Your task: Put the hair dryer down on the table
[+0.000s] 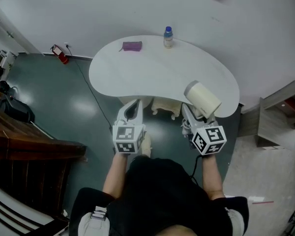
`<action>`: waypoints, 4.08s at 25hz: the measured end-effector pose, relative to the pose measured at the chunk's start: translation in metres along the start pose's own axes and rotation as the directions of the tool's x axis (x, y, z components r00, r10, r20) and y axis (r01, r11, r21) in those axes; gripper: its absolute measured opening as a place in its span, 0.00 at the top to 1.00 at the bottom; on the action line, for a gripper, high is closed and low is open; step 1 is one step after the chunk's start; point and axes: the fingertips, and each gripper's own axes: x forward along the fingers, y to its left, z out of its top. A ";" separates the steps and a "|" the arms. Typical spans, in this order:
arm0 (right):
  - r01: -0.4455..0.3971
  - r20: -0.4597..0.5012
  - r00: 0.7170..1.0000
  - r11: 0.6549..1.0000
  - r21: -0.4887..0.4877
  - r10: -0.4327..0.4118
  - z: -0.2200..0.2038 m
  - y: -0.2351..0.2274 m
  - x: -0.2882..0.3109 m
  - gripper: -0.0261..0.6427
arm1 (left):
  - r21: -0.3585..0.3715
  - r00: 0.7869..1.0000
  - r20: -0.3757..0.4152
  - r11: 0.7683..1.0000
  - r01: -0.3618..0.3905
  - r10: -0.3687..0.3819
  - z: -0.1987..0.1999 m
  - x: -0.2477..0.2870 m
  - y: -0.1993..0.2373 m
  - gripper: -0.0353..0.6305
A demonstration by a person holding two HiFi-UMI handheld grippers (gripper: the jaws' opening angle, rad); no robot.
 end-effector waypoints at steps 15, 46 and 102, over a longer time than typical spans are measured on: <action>0.030 -0.028 0.999 0.999 -0.027 -0.031 0.027 0.015 0.133 0.64 | -0.020 0.999 0.008 0.999 0.032 -0.032 0.028 0.082 0.112 0.94; -0.089 -0.163 0.983 0.995 -0.038 0.082 0.003 0.052 0.297 0.64 | -0.092 0.996 -0.047 0.993 -0.074 0.070 0.004 0.135 0.239 0.94; -0.286 -0.616 0.777 0.945 -0.158 0.132 -0.177 -0.109 0.507 0.64 | -0.214 0.910 -0.310 0.913 -0.348 0.274 -0.131 0.333 0.252 0.94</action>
